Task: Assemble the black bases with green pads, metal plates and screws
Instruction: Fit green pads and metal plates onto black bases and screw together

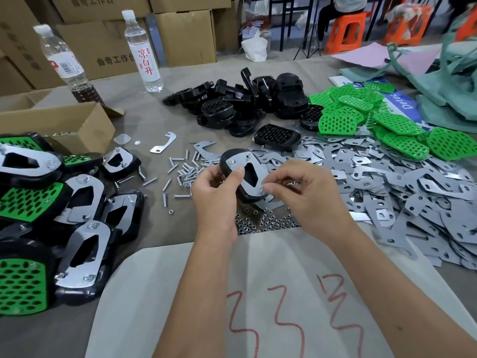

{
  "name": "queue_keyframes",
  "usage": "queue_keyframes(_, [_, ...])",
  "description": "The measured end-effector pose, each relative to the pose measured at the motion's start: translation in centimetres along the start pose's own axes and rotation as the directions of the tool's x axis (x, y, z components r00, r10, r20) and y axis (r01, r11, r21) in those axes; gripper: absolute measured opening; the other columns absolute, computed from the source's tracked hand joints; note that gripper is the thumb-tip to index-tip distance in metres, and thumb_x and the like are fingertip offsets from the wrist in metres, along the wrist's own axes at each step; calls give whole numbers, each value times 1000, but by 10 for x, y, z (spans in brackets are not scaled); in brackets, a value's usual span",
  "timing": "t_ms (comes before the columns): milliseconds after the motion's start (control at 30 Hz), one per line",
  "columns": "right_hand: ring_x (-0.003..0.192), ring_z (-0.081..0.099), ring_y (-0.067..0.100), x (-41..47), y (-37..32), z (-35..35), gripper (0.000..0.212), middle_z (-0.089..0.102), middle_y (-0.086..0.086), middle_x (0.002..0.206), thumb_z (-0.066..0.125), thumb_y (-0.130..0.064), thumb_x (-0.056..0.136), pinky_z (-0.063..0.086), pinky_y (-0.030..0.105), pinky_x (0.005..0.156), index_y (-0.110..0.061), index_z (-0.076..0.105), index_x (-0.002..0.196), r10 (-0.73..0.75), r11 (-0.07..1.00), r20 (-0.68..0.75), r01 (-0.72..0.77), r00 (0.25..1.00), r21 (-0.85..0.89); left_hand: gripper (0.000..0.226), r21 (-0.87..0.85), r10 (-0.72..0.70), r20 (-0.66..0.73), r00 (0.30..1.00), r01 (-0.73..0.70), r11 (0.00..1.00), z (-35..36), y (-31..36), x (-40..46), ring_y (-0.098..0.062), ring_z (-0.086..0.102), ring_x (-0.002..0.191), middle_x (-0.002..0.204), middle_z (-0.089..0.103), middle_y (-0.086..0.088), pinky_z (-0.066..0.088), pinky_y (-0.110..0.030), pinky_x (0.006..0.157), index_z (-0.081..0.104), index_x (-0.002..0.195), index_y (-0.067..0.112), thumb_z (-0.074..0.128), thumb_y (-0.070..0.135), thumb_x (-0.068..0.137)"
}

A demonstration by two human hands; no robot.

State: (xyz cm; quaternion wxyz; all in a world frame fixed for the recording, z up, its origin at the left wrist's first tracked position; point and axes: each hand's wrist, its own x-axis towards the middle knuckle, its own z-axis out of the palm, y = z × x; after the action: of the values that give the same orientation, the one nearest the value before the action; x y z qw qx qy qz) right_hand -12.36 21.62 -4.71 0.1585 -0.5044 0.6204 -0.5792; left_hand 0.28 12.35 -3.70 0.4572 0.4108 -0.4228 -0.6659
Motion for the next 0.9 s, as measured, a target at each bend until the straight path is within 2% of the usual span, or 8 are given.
queue_keyframes(133, [67,61,10,0,-2,-1,8,68,-6,81,80,-13,90,59,44,67,-20,81,87,58,998,13,-57,998,-20,23,-24,-17,-11,1000,17,1000,1,0,0,-39,73,104,109,76,-19,59,-58,94,70,112,-1,75,1,90])
queue_keyframes(200, [64,59,8,0,-3,-1,8,68,-7,80,79,-11,91,59,41,62,-19,81,89,56,998,37,-56,998,-13,22,-25,-16,-11,1000,15,1000,1,-1,-1,-36,75,98,105,77,-16,59,-58,93,70,112,-1,75,1,90])
queue_keyframes(333, [56,59,10,-2,-6,0,15,66,-4,83,76,-8,93,55,26,52,-22,82,92,51,998,40,-53,998,35,21,-55,-26,-7,1000,26,998,0,-2,1,-27,72,87,98,75,-13,59,-57,92,70,111,-4,75,0,90])
queue_keyframes(500, [59,64,18,-2,-4,-1,14,65,0,88,78,-10,91,62,35,57,-22,83,95,40,999,81,-42,996,25,25,-109,-69,-20,997,67,992,-1,-3,1,-28,71,88,101,74,-16,60,-55,91,68,113,-5,75,0,89])
queue_keyframes(633, [72,64,23,-2,-4,1,11,65,-3,81,85,-10,85,62,48,56,-20,82,86,40,999,41,-41,998,24,17,-124,-75,-5,997,74,990,-1,-5,2,-28,72,82,98,72,-16,63,-44,76,70,106,-2,75,-1,89])
queue_keyframes(700, [70,62,24,-2,-2,2,12,64,-6,75,90,-15,79,59,53,55,-17,79,78,36,999,-5,-36,999,14,14,-131,-82,8,997,82,988,0,-5,1,-27,72,81,99,73,-17,63,-40,74,70,103,0,74,-2,90])
queue_keyframes(800, [68,60,22,-1,-2,5,21,64,-5,70,94,-20,75,57,50,55,-18,73,71,18,1000,-75,-19,997,-13,12,-135,-78,17,997,79,988,2,-6,0,-27,72,81,97,73,-17,63,-40,74,71,103,0,73,-1,91])
queue_keyframes(900, [69,57,21,-1,-3,8,18,60,-4,69,93,-19,75,49,37,59,-22,76,80,11,1000,-111,-14,994,-25,18,-142,-78,14,997,79,987,4,-6,0,-29,70,83,98,72,-19,61,-47,82,69,107,-4,73,0,91])
